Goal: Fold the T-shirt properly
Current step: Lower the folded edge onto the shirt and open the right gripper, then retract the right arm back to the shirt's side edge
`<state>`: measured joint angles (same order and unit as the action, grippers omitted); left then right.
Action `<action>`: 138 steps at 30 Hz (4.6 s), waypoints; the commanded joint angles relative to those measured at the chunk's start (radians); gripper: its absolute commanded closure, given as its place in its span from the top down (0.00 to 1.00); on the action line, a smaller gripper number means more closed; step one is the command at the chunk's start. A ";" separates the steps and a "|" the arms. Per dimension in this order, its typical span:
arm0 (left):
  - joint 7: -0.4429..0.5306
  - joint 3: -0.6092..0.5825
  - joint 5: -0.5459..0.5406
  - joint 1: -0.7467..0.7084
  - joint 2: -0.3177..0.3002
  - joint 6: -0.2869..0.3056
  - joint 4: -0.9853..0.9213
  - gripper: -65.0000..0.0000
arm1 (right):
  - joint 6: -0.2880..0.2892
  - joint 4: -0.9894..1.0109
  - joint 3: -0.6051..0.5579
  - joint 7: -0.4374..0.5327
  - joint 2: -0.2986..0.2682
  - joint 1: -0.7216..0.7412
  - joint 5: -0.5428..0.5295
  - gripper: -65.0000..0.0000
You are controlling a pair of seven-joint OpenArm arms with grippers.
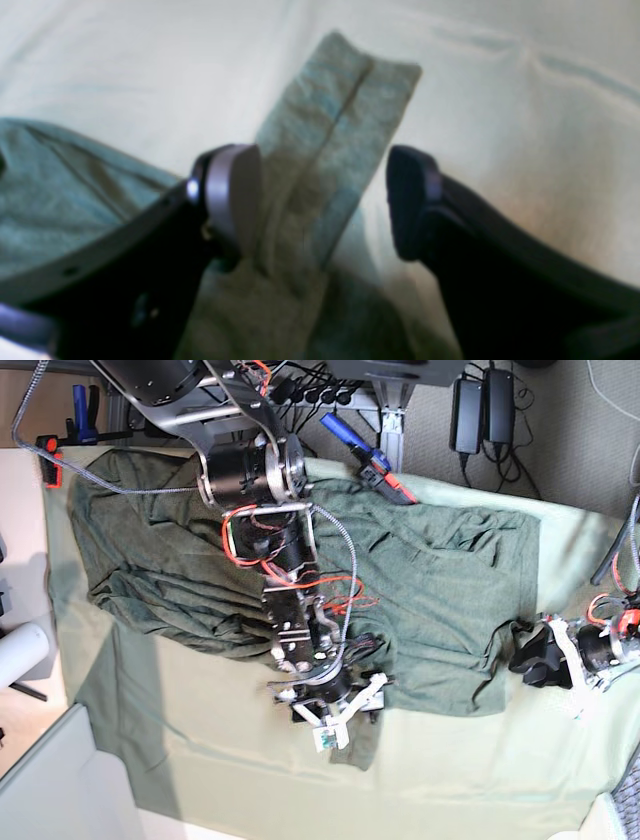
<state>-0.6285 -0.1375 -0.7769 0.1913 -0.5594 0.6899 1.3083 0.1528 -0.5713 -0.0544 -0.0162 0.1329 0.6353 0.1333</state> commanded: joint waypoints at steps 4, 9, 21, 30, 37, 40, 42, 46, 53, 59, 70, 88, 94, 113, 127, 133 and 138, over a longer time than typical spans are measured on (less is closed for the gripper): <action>0.018 0.009 -0.019 0.021 -0.014 0.008 0.016 0.43 | -0.013 0.037 0.000 0.019 -0.003 0.035 -0.002 0.60; 0.018 0.009 -0.019 0.021 -0.014 0.008 0.016 0.43 | -0.012 0.071 0.000 0.019 -0.002 0.034 -0.002 0.60; 0.019 0.009 -0.020 0.022 -0.014 0.008 0.016 0.43 | 0.077 0.069 0.000 0.084 0.014 0.038 0.099 0.00; 0.026 0.009 -0.020 0.022 -0.014 0.008 0.016 0.43 | 0.077 0.032 0.000 0.092 0.018 0.037 0.088 0.00; 0.026 0.009 -0.020 0.022 -0.014 0.008 0.016 0.43 | 0.163 -0.047 0.000 0.087 0.018 0.037 0.032 0.00; 0.027 0.009 -0.020 0.022 -0.014 0.008 0.016 0.43 | 0.191 -0.053 0.000 0.087 0.018 0.037 0.014 0.00; 0.034 0.009 -0.020 0.022 -0.014 0.008 0.016 0.43 | 0.227 -0.054 0.000 0.087 0.018 0.034 0.012 0.00; 0.055 0.009 -0.020 0.023 -0.014 0.008 0.016 0.43 | 0.282 -0.061 0.000 0.087 0.018 0.023 -0.044 0.00; 0.056 0.009 -0.011 0.024 -0.014 0.008 0.016 0.43 | 0.387 -0.254 -0.080 0.056 0.017 -0.096 -0.156 0.00; 0.056 0.016 0.026 0.024 -0.014 0.008 0.016 0.43 | 0.386 -0.518 -0.266 -0.023 0.014 -0.228 -0.179 0.00; 0.054 0.149 0.006 0.024 -0.043 0.008 0.016 0.43 | 0.384 -0.654 -0.395 -0.172 -0.003 -0.279 -0.262 0.00; 0.075 0.149 -0.027 0.019 -0.028 0.008 0.016 0.57 | 0.383 -0.771 -0.254 -0.241 -0.003 -0.279 -0.280 0.51; 0.076 0.149 -0.026 0.019 0.037 0.008 0.016 0.57 | 0.382 -0.961 0.008 -0.508 -0.043 -0.278 -0.382 0.51; 0.198 0.149 0.078 0.024 0.106 0.008 -0.211 0.57 | 0.375 -0.921 0.619 -0.632 -0.333 -0.467 -0.658 0.51; 0.183 0.143 0.079 0.025 0.130 0.008 -0.211 0.57 | 0.375 -0.856 0.777 -0.685 -0.484 -0.542 -0.712 0.51; 0.175 0.143 0.079 0.025 0.130 0.008 -0.211 0.57 | 0.375 -0.767 0.776 -0.597 -0.557 -0.537 -0.668 0.56; 0.176 0.143 0.080 0.025 0.130 0.008 -0.211 0.57 | 0.375 -0.632 0.760 -0.560 -0.580 -0.477 -0.666 0.67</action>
<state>-0.4717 0.0002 -0.6811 0.1944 -0.4152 0.6891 1.0840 0.5205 -1.1851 0.7025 -0.6044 -0.4206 0.1352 -0.5144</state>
